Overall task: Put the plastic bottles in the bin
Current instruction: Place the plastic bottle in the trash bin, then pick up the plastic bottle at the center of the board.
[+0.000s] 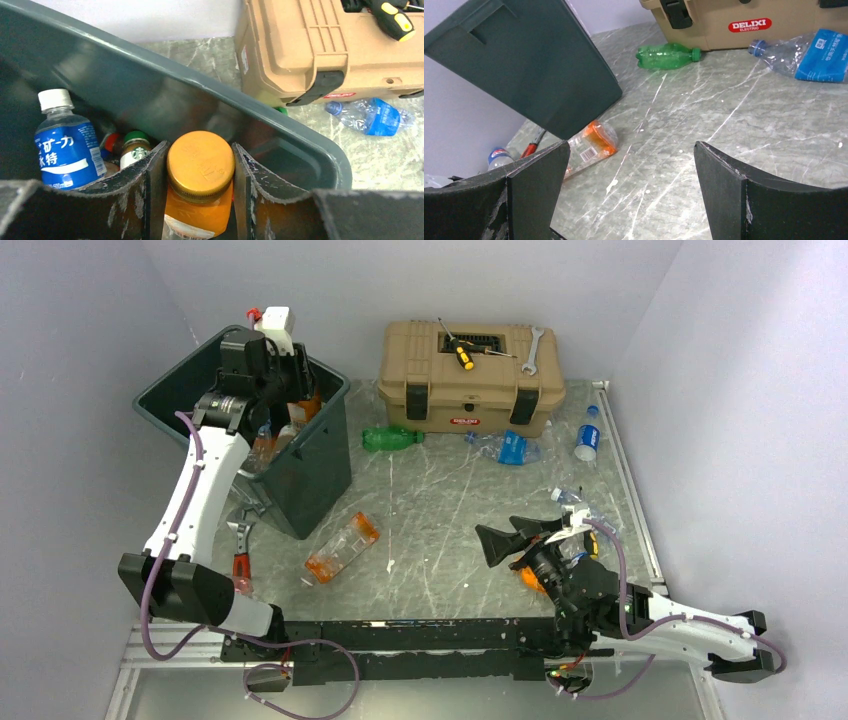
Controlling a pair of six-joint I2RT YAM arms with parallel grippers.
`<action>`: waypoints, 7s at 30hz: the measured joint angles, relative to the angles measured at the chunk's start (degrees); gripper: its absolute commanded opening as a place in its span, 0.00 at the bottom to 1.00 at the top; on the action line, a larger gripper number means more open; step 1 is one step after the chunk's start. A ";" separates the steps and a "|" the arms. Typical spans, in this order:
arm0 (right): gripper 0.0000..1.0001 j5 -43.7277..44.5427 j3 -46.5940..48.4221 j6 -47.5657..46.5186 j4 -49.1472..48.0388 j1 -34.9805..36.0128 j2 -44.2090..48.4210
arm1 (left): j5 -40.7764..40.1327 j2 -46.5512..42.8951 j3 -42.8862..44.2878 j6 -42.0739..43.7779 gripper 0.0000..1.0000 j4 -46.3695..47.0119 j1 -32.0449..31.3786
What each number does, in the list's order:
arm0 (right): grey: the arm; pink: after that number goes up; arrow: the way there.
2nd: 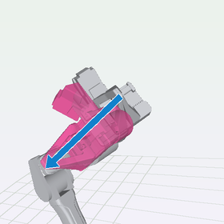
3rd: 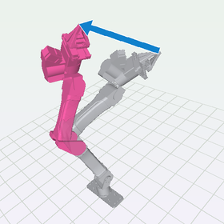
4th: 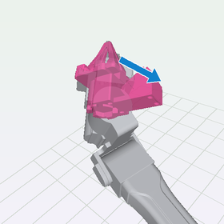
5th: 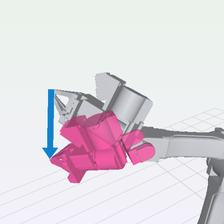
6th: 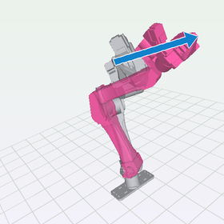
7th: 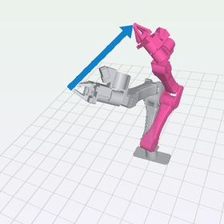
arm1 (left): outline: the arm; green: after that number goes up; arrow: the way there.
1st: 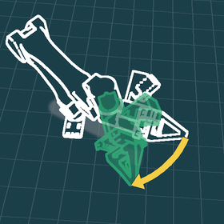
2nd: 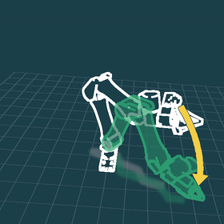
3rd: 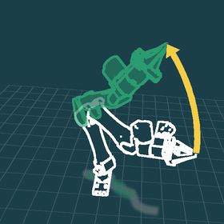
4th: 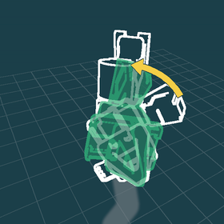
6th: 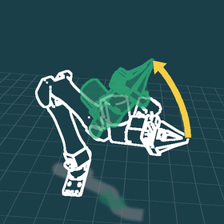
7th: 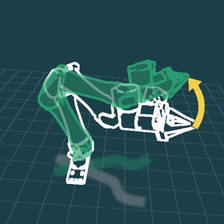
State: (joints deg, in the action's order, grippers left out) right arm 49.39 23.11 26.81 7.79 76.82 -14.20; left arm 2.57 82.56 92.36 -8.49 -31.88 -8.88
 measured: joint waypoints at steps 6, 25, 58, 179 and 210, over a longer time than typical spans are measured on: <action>1.00 1.18 -2.32 0.22 -0.13 0.00 1.25 | 1.49 -2.25 -4.90 -0.83 0.00 3.23 0.00; 1.00 1.11 -0.90 -0.79 -0.59 0.00 -9.22 | -21.05 -8.11 -12.09 -3.32 0.93 -4.11 1.18; 0.95 -43.95 15.56 -6.43 -12.11 -19.69 -53.33 | 24.46 -35.23 -31.15 3.34 1.00 24.30 -3.48; 0.46 -48.00 36.24 -42.40 3.10 -4.24 -87.34 | 11.21 -52.04 -46.49 5.25 0.99 37.24 -12.31; 0.23 -20.92 -2.12 -10.84 -40.85 -6.34 -27.74 | 30.80 -23.93 -29.73 -34.18 0.98 50.82 -13.25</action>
State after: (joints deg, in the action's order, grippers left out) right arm 28.47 20.99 15.97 -33.06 70.48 -41.93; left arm 33.36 58.63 62.63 -42.68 18.94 -22.13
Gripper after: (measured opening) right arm 0.355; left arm 0.995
